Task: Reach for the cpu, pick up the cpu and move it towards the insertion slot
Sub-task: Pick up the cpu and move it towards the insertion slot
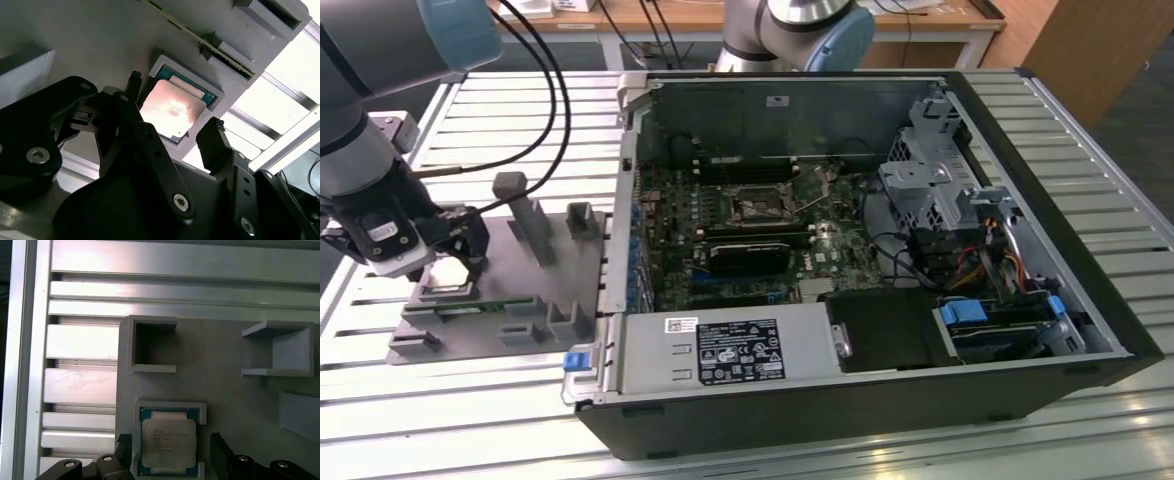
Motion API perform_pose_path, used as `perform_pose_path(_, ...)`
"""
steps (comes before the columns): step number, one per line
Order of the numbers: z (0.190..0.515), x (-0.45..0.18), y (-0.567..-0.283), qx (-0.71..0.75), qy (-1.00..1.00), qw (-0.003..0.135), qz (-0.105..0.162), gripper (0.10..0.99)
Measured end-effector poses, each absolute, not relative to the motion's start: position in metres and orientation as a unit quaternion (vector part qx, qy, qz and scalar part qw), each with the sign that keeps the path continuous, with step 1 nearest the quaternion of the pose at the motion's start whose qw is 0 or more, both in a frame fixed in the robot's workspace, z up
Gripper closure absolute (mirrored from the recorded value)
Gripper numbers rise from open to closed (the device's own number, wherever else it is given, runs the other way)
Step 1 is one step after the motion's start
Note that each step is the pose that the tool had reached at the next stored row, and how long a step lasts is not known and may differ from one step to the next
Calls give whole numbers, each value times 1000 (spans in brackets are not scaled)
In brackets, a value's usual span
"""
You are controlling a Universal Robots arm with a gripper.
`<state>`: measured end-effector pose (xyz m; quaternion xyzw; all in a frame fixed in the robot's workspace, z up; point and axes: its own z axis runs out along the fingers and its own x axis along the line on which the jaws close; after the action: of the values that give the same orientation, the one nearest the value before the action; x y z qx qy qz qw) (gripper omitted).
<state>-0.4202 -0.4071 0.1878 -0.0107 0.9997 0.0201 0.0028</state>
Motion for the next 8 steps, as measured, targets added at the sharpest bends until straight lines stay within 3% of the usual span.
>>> perform_pose_path(5, 186, -421, -406, -11, 1000, 3, 20, 380)
perform_pose_path(6, 186, -422, -405, -11, 1000, 3, 21, 447)
perform_pose_path(8, 186, -423, -405, -11, 1000, 3, 21, 447)
